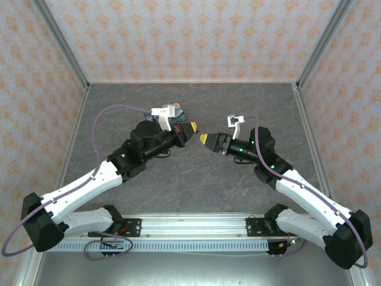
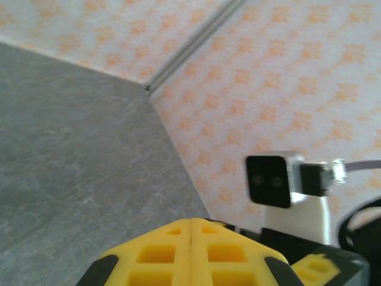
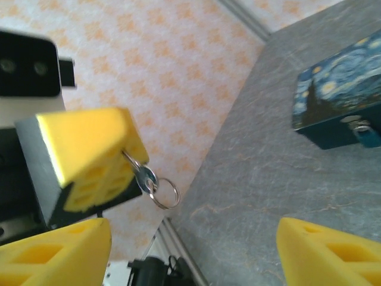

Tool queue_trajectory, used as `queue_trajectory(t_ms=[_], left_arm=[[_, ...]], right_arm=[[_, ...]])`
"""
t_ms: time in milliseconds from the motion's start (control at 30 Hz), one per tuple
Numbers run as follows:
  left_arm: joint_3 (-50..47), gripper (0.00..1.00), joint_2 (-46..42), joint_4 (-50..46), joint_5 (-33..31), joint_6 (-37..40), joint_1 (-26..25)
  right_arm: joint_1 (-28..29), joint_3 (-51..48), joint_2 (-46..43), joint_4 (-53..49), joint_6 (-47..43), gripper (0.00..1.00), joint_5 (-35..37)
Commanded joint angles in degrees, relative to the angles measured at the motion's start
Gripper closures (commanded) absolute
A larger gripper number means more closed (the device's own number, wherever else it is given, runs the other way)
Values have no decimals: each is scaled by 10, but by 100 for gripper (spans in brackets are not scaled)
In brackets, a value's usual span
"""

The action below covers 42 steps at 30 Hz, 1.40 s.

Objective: Unlock the padlock with the key

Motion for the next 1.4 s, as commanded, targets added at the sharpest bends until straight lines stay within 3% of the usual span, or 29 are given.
queue_trajectory(t_ms=[0, 167, 633, 1367], left_arm=[[24, 100, 0, -6, 75, 43, -5], [29, 100, 11, 3, 92, 40, -4], [23, 100, 8, -7, 77, 39, -4], [17, 100, 6, -6, 73, 41, -4]], right_arm=[[-1, 36, 3, 27, -40, 27, -99], [0, 36, 11, 76, -32, 30, -108], [-3, 37, -2, 54, -59, 52, -60], [-7, 37, -13, 29, -66, 97, -38]])
